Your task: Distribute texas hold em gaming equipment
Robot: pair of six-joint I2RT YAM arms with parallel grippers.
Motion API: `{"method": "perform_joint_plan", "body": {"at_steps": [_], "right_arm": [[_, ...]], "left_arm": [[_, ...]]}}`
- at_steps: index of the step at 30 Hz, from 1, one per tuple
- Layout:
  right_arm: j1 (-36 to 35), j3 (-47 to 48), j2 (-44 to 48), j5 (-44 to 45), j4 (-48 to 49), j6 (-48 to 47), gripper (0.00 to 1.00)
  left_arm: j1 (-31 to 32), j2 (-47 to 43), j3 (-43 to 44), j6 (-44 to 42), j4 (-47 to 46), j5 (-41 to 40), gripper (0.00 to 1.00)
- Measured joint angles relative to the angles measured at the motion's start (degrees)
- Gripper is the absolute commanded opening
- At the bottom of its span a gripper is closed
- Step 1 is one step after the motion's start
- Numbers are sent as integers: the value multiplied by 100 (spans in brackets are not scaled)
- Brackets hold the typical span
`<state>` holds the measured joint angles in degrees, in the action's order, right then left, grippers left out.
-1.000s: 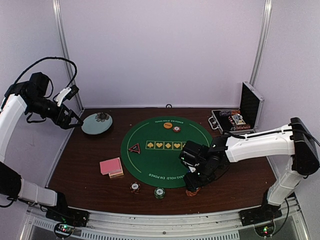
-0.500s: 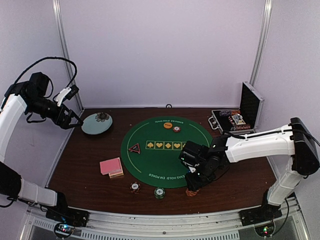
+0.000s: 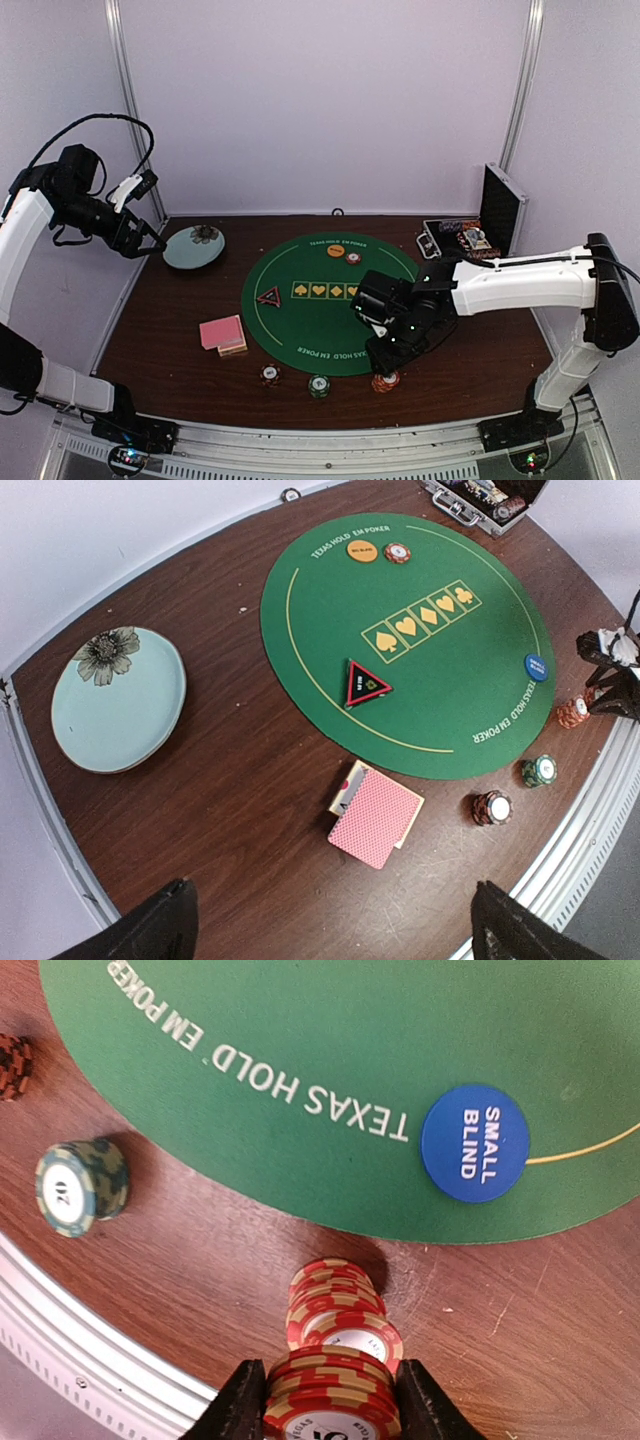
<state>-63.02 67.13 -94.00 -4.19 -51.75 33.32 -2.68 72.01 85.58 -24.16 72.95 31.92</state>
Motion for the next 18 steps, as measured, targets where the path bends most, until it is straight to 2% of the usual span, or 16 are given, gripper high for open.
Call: {"method": "perform_joint_plan", "body": {"at_steps": [8,13,18], "right_arm": [[0,946,-352,98,-374,-210,21],[0,1998,-1244,94,-372,-369,20],[0,3449,-2575,63,-219,-581,20]], "left_arm": [[0,0,0,0,2,0,98],[0,0,0,2,0,7,98],[0,0,0,4,-2,28,97]]}}
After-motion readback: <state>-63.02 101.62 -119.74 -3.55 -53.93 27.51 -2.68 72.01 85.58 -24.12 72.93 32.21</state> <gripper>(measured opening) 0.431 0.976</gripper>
